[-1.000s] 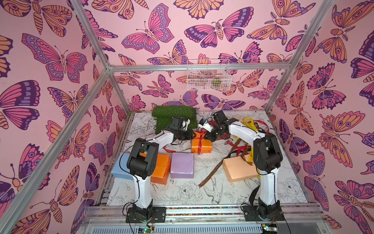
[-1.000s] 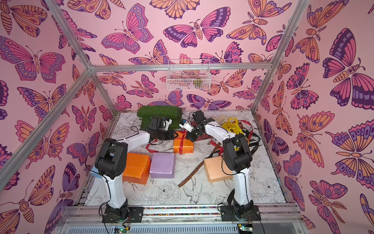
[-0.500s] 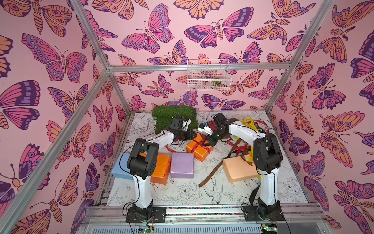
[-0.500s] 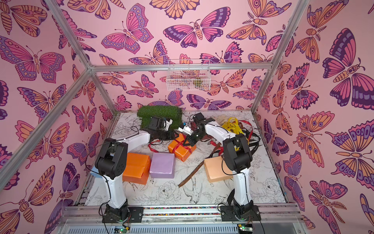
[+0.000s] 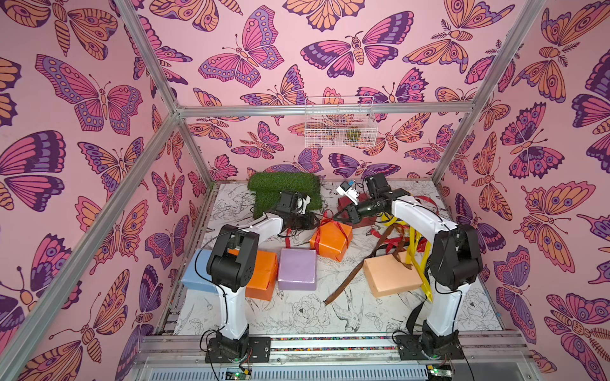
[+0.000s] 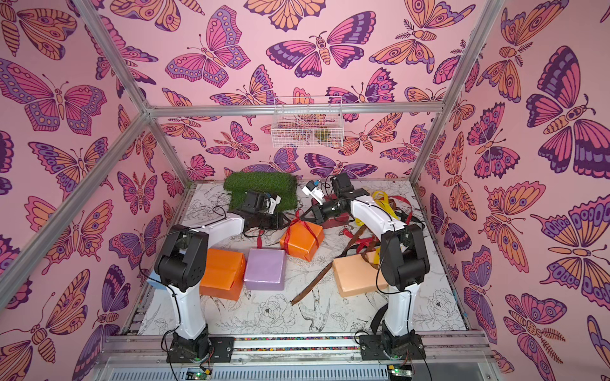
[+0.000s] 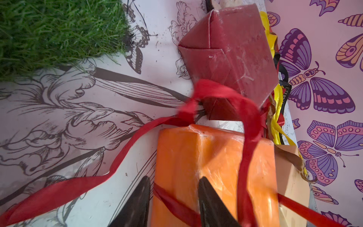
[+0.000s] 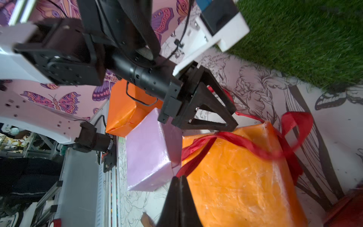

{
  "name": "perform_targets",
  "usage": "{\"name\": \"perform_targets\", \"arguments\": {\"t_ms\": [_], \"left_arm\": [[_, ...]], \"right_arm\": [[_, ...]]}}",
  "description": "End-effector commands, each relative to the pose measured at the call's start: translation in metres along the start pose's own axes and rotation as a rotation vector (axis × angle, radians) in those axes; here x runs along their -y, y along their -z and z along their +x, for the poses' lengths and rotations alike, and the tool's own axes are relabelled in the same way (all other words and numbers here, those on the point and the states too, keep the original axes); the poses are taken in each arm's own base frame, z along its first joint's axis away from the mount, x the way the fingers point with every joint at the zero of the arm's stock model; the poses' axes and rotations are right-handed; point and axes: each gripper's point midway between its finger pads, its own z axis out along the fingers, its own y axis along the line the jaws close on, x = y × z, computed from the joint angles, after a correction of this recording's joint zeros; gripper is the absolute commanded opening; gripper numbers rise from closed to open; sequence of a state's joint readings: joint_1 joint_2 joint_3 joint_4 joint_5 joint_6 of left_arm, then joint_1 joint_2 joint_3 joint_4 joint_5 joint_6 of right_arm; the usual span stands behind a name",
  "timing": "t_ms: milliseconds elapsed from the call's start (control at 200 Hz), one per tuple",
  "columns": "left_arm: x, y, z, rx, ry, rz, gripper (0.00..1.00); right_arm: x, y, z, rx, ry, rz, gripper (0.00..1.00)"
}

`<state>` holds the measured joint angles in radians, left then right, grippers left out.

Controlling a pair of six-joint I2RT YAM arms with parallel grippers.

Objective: Untie the ribbon bows on the gift boxes
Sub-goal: Pull the ribbon from the gift box.

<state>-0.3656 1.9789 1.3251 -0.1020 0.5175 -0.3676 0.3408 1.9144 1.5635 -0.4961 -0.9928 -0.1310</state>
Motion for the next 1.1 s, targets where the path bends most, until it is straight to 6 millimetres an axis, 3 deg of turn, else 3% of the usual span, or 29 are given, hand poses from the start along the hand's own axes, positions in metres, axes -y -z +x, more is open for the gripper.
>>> {"name": "perform_targets", "arguments": {"t_ms": [0,391,561,586,816,1097], "left_arm": [[0.002,0.004,0.002,-0.004,-0.01,0.017,0.43],[0.004,0.008,0.004,0.0,-0.018,0.016,0.42],[0.004,0.011,0.006,0.001,-0.021,0.015,0.42],[0.005,0.012,0.006,0.002,-0.023,0.014,0.42],[0.007,0.017,0.007,0.009,-0.03,0.012,0.42],[0.011,0.024,0.007,0.018,-0.037,0.017,0.42]], "right_arm": [[-0.027,0.017,-0.032,0.108,0.037,-0.07,0.0],[-0.089,0.069,-0.091,0.305,0.196,-0.015,0.0],[-0.122,0.102,-0.117,0.403,0.286,0.038,0.0],[-0.139,0.113,-0.121,0.429,0.323,0.043,0.0],[-0.194,0.16,-0.144,0.551,0.471,0.11,0.0],[-0.231,0.219,-0.167,0.701,0.597,0.253,0.0]]}}
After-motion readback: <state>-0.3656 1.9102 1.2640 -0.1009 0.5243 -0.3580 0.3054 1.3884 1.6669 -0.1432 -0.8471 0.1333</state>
